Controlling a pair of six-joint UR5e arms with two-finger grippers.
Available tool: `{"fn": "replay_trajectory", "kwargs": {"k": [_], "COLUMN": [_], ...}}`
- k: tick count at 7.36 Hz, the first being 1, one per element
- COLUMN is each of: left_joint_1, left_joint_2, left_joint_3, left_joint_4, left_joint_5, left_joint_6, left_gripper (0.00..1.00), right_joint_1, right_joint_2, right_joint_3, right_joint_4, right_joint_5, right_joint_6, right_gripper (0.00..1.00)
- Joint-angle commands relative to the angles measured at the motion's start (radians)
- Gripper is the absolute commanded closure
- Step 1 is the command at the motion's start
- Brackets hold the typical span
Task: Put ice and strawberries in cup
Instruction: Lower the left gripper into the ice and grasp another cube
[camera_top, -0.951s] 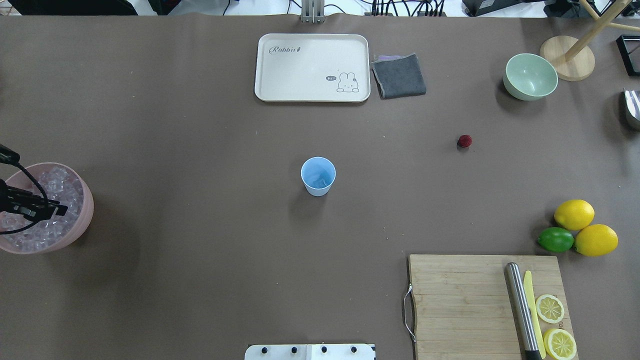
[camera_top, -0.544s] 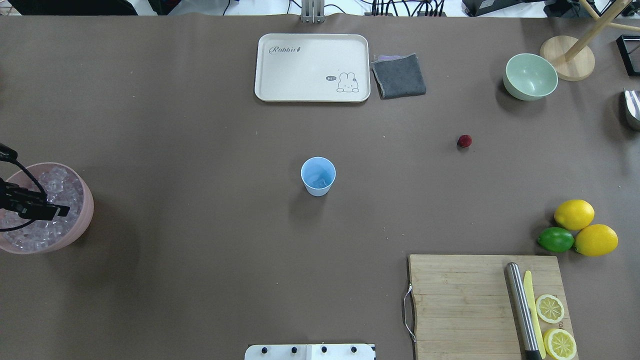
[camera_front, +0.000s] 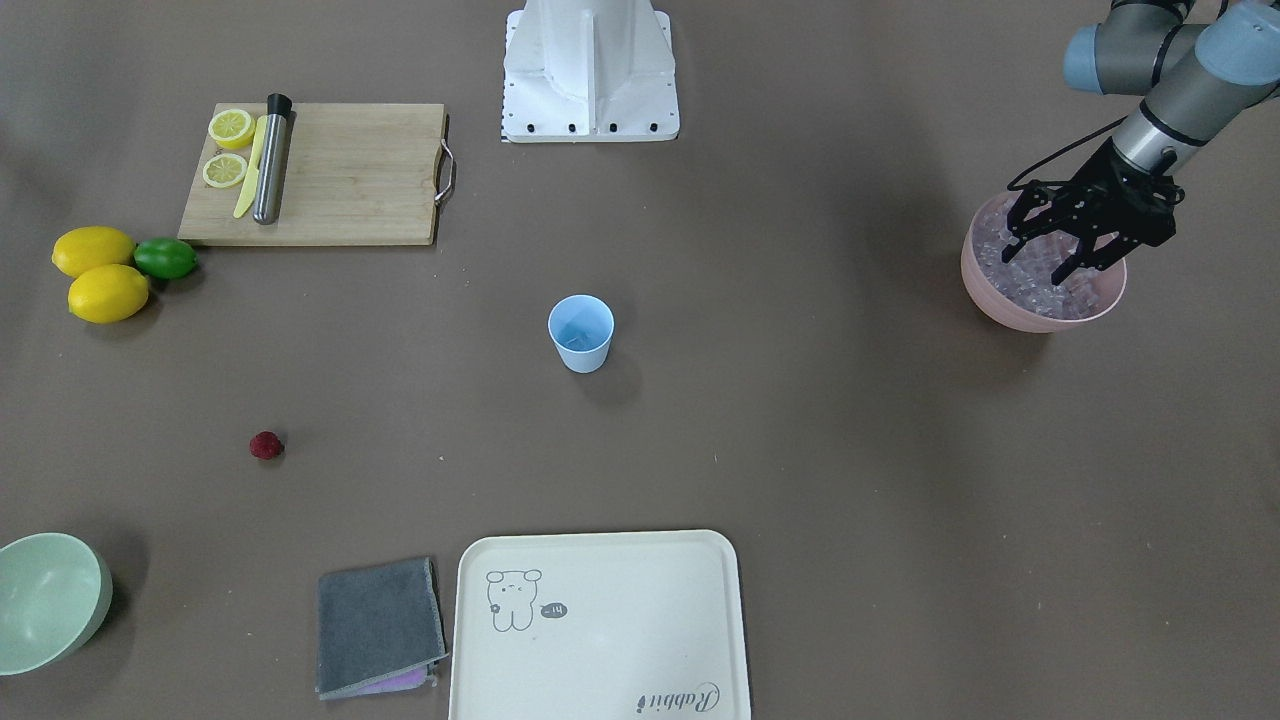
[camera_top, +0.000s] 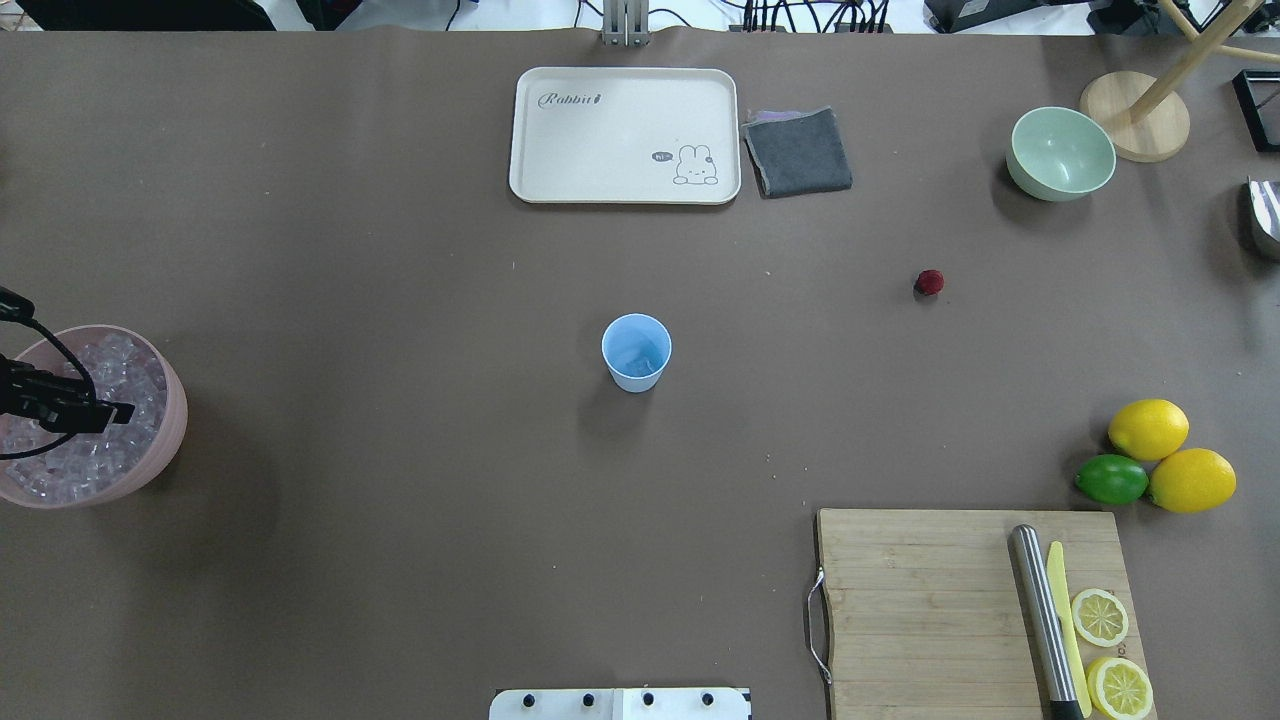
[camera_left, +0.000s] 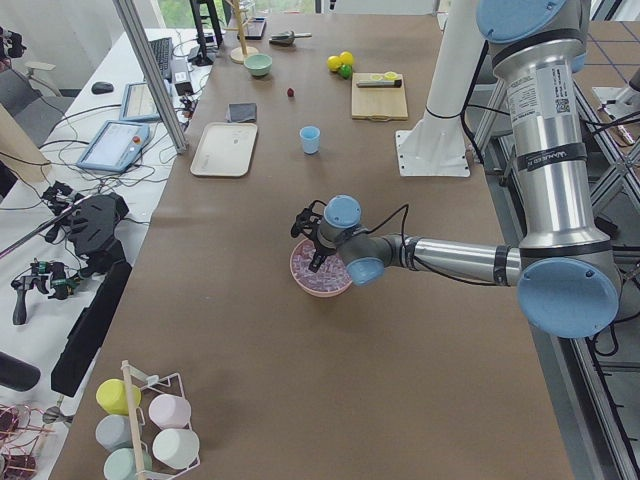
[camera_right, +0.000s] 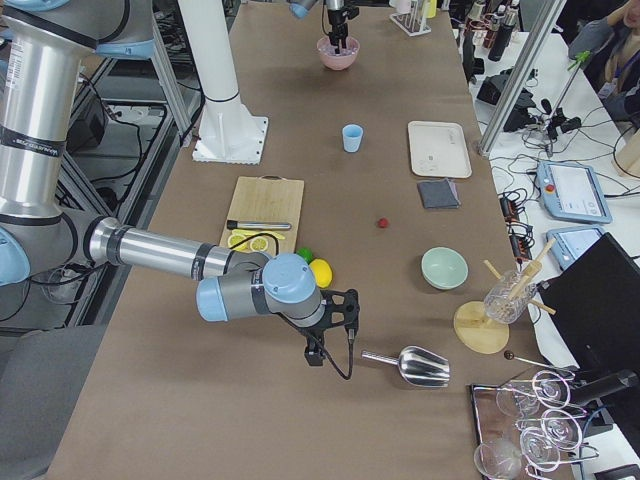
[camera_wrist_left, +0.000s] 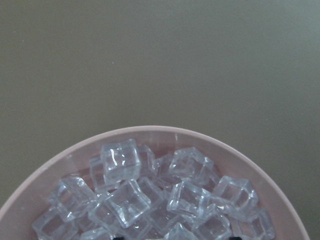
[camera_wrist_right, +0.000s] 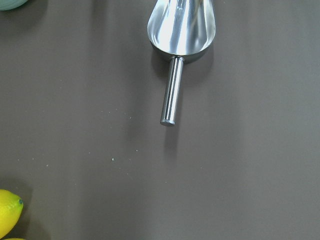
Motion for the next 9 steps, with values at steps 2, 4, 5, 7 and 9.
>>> {"fn": "replay_trajectory", "kwargs": {"k": [2,4,5,7,9], "left_joint_1": [0.002,0.003,0.003,0.014,0.025], "left_joint_2": [0.001,0.002,0.002,0.004,0.004], "left_joint_3": [0.003,0.001,0.000,-0.003,0.000], "left_joint_4": [-0.002,-0.002,-0.002,-0.003,-0.003], "left_joint_5": [0.009,0.007,0.006,0.007,0.009], "left_joint_6": [-0.002,-0.002,-0.002,-0.006,-0.008], "left_gripper": [0.37,0.37,0.37,0.37,0.38], "right_joint_1": [-0.001,-0.001,-0.001,-0.001,-0.001], "right_joint_2": [-0.002,-0.002,-0.002,-0.002,-0.002], "right_joint_3": [0.000,0.000,0.000,0.000,0.000], "right_joint_4": [0.001,0.001,-0.001,-0.001,-0.001], "right_joint_5": [0.000,0.000,0.000,-0.002,-0.002], "right_joint_6": [0.000,-0.002,0.000,0.001,0.003], "right_gripper": [0.00,0.00,0.00,0.00,0.00]}}
